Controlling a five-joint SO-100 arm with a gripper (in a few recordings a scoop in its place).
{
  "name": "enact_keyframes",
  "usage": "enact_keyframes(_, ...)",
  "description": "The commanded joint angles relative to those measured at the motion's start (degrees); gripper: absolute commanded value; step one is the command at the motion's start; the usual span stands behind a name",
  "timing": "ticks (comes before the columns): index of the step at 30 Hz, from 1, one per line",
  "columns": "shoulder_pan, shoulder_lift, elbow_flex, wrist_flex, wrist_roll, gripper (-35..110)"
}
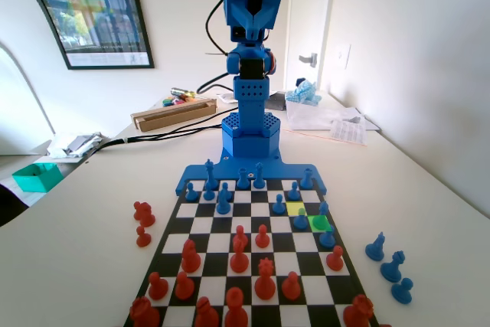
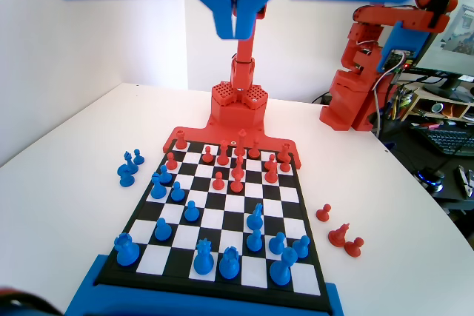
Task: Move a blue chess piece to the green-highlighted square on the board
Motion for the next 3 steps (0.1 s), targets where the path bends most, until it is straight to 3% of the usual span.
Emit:
enact_keyframes(1, 0.79, 1.14, -0.44, -0.97, -0.7, 1)
enact_keyframes(3, 0.79, 1.14, -0.44, -0.97, -0.7, 1)
